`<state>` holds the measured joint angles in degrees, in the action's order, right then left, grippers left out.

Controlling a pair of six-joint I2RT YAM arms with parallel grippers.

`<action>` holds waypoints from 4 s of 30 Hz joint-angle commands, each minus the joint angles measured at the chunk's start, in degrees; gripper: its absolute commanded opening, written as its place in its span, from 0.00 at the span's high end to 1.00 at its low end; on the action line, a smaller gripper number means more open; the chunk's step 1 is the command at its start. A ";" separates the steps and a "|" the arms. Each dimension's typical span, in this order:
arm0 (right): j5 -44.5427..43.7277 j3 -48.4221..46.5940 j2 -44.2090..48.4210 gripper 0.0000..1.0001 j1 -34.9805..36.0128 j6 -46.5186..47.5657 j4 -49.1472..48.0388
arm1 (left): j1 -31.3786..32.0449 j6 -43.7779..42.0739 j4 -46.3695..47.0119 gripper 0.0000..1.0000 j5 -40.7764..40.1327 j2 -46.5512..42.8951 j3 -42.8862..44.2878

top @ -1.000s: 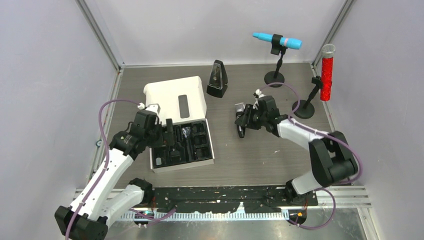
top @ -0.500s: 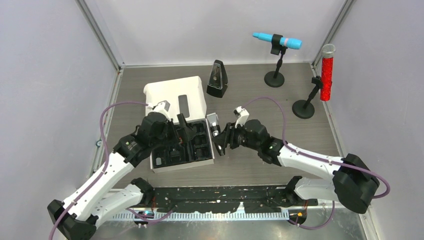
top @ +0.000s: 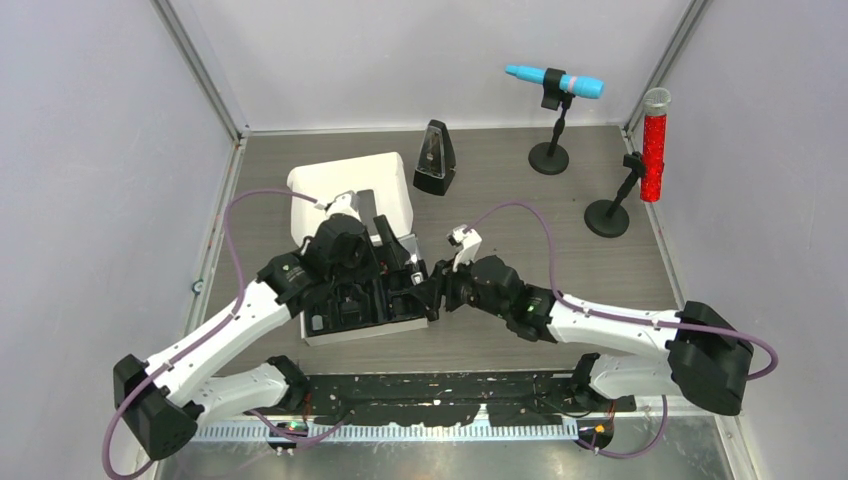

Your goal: Sort the hair-cutting tools

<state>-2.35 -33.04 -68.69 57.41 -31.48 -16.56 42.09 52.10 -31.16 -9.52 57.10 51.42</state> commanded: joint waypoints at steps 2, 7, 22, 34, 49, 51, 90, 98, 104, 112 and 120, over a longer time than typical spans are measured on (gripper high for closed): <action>-5.51 -4.69 -0.24 0.81 2.93 4.43 -4.88 | 1.08 0.24 3.21 0.13 -2.06 3.57 4.39; -6.60 -5.72 -1.05 0.81 4.34 5.84 -4.33 | 2.09 0.68 4.26 0.21 -1.75 5.90 4.50; -7.61 -6.00 -2.24 0.77 5.61 6.76 -4.71 | 3.09 2.10 6.42 0.58 0.08 7.52 3.89; -12.65 -3.87 1.02 0.24 5.56 6.14 -1.01 | 2.53 -9.10 -3.87 0.76 -13.70 5.50 7.40; -20.60 1.19 7.04 0.19 5.53 5.49 3.33 | -2.31 -17.51 -6.58 0.79 -14.52 16.77 11.57; -20.81 1.22 6.88 0.19 5.52 5.32 3.63 | -2.45 -17.75 -6.17 0.79 -13.10 18.32 11.47; -18.57 -2.00 1.95 0.18 5.43 4.68 6.80 | -8.01 -14.00 -6.54 0.39 -2.80 23.75 8.29; -18.48 -2.56 1.36 0.18 5.37 4.68 6.82 | -7.99 -13.95 -6.58 0.47 -0.57 22.42 8.64; -18.18 -4.03 -0.50 0.18 4.95 4.12 9.51 | -9.27 -15.98 -8.34 0.39 -1.46 17.51 9.48; -10.23 -8.78 -4.09 0.17 -3.41 3.78 13.18 | -26.30 -20.97 -11.38 0.18 -1.92 7.33 11.35; -4.38 -22.45 -15.40 0.19 -10.10 4.59 21.87 | -43.46 -20.57 -12.46 0.15 0.99 14.39 18.24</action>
<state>-10.37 -47.11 -79.83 47.53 -27.46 -0.08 3.90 32.47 -42.24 -11.16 66.76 65.58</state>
